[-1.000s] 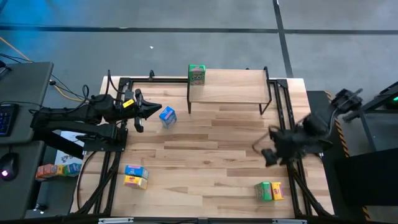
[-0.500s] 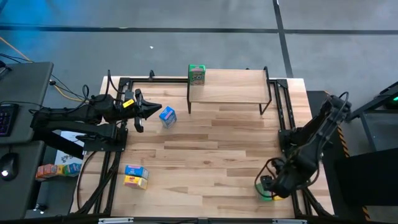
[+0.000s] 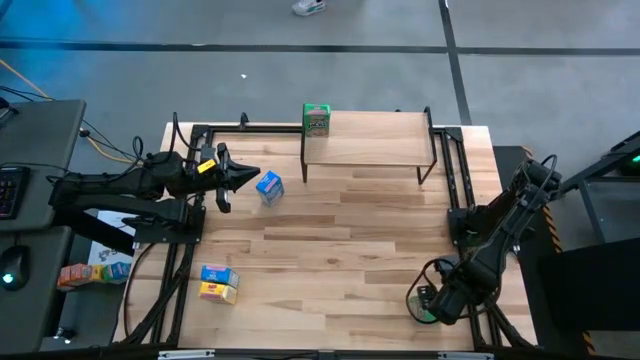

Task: Stack cereal on shelf
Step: Put the right yellow cereal box on the shelf

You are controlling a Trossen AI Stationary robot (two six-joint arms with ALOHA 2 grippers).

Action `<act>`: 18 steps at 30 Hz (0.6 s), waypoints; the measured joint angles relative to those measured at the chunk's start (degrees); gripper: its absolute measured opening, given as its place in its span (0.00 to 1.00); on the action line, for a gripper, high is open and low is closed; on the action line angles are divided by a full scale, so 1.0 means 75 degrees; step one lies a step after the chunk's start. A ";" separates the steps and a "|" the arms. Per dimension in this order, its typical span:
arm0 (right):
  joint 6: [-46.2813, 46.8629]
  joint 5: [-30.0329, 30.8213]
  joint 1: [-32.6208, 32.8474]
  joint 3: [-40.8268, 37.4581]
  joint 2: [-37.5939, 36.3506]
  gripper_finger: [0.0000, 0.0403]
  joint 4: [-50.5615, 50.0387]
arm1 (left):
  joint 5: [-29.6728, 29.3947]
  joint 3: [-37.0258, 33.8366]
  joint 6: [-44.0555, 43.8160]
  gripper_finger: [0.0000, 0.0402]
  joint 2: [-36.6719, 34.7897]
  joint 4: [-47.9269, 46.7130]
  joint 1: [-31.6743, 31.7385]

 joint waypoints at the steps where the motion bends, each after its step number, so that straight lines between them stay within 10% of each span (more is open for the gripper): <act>1: -0.0007 0.0013 0.0000 -0.0003 0.0000 0.81 0.0000 | 0.0000 0.0000 0.0000 0.00 0.0000 0.0000 -0.0002; 18: -0.0254 0.0427 -0.0003 -0.0006 -0.0372 0.81 -0.0006 | 0.0000 0.0000 0.0000 0.00 0.0000 0.0003 -0.0002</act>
